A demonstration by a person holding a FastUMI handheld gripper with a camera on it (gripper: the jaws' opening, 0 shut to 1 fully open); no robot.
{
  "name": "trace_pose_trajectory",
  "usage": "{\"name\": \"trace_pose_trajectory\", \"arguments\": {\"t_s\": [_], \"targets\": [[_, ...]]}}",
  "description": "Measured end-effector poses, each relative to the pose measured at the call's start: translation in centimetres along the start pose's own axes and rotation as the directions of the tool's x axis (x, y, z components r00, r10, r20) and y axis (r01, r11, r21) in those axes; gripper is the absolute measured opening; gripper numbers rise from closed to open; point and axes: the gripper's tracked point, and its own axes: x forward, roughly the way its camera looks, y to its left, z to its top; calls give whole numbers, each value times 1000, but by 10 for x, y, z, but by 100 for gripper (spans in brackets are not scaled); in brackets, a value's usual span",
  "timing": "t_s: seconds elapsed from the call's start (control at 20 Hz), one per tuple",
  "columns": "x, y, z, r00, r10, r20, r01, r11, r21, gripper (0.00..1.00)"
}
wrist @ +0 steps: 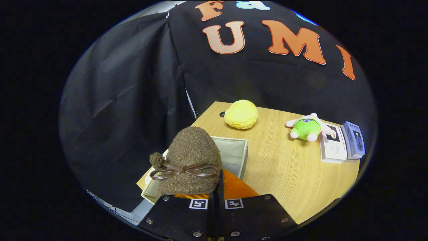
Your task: Open the storage box then place both shoes into the box .Put the left shoe in first, then the right shoe, with the right side of both shoes facing outward in a uniform manner.
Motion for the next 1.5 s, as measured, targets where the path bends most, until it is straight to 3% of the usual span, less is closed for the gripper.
{"name": "trace_pose_trajectory", "arguments": {"t_s": [0.4,0.7,0.85,1.1,1.3,1.5], "targets": [[47,2,-32,993,-49,-107,53,998,35,5],[39,3,-43,991,-14,-135,22,998,58,30],[18,12,-30,996,59,-72,-53,995,83,48],[-36,2,-16,991,119,55,-122,991,58,68],[-83,-33,-4,977,94,192,-99,995,15,81],[-133,-91,11,924,14,382,-14,1000,-3,91]]}}
